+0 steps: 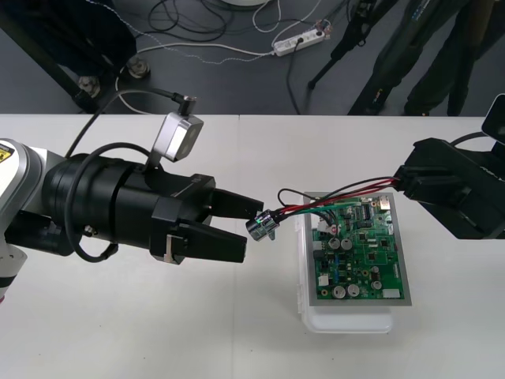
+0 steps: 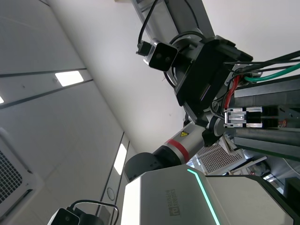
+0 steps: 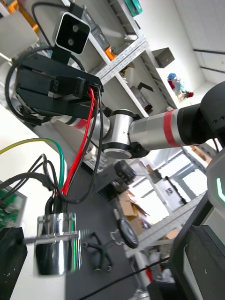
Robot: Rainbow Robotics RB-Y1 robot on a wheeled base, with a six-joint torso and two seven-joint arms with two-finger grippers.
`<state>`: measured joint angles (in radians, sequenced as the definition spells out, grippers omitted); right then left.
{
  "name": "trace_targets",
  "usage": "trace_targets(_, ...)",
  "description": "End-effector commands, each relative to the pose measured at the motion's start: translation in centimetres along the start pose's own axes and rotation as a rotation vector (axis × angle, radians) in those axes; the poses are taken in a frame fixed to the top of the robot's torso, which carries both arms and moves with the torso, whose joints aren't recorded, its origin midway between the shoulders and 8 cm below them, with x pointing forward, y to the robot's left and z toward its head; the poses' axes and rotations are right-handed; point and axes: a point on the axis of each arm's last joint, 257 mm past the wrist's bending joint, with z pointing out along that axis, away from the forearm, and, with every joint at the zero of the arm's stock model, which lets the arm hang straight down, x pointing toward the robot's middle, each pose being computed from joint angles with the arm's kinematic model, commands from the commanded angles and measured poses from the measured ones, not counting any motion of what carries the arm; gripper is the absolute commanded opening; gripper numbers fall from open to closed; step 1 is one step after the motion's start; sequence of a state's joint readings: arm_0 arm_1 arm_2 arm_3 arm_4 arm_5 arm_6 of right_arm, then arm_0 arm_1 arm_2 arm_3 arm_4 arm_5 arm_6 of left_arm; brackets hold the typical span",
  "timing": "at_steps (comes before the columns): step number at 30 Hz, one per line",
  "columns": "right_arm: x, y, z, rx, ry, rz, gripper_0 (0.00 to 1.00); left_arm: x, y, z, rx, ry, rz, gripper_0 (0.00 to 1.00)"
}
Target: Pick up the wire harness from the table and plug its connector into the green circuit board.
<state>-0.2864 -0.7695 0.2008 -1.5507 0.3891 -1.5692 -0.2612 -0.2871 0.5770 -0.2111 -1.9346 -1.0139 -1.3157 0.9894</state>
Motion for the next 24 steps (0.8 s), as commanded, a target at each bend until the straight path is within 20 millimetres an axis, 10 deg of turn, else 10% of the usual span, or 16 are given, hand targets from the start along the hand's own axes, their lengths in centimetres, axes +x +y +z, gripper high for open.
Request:
trace_targets(1, -1.4, 0.0, -1.8, 0.053, 0.051, -0.099, 0.0, -1.1, -0.1, -1.4, -0.05, -0.046, 0.182, 1.0)
trace_targets(24, -1.8, -1.7, -5.6, 0.205, 0.16, -0.168, 0.0, -2.1, 0.8, -3.6, -0.168, -0.059, 0.445, 1.0)
